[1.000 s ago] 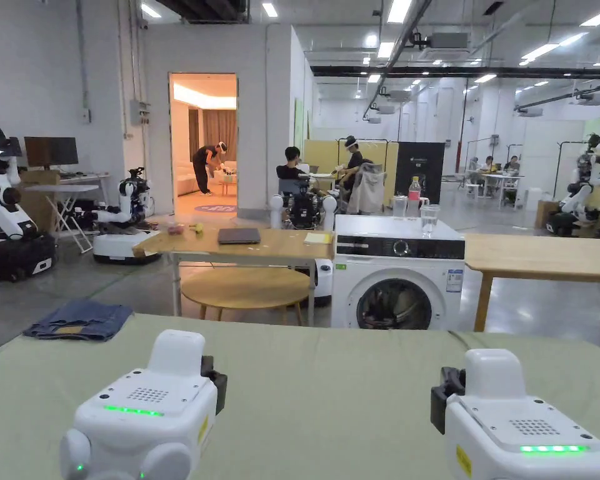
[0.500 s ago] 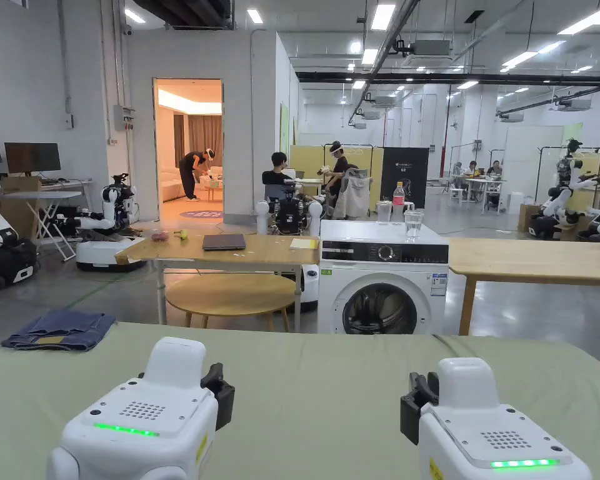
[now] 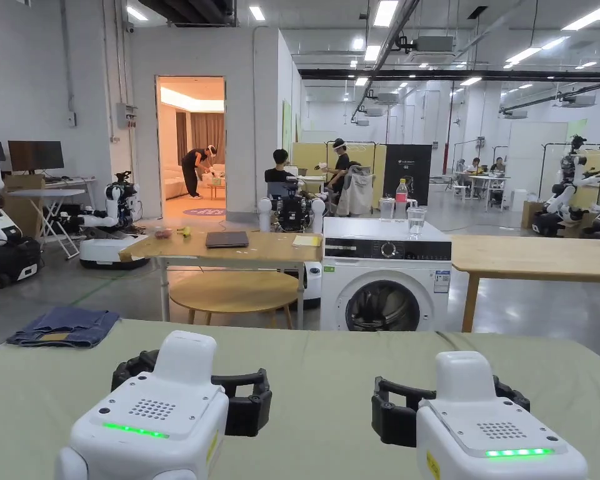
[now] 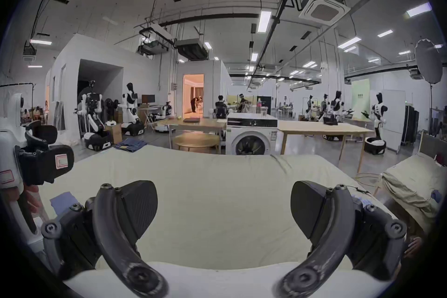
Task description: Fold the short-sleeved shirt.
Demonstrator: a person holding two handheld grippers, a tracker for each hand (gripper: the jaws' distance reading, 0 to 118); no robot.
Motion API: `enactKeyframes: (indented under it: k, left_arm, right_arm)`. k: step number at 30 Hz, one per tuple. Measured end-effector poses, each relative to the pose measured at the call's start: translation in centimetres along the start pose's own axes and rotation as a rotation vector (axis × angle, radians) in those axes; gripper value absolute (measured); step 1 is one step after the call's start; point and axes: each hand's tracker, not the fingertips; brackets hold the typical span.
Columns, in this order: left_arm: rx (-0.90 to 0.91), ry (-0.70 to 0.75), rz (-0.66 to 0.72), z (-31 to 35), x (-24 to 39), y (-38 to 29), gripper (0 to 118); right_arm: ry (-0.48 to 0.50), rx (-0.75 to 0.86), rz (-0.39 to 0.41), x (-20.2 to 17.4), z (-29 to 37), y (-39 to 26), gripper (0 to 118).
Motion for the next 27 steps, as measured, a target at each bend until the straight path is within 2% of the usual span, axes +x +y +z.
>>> enactKeyframes:
  k: [2, 10, 27]
  left_arm:
    - [-0.003, 0.001, 0.003, -0.1, -0.1, 0.1, 117]
    - [-0.003, 0.006, 0.019, -0.1, -0.6, 0.2, 117]
    - [-0.003, 0.005, 0.032, 0.4, -0.8, 0.1, 117]
  right_arm:
    - [-0.051, -0.027, 0.015, -0.5, -0.2, 0.1, 112]
    - [0.014, -0.020, -0.114, 0.2, 0.5, 0.7, 112]
    - [-0.026, -0.023, -0.146, -0.2, 1.9, 1.7, 111]
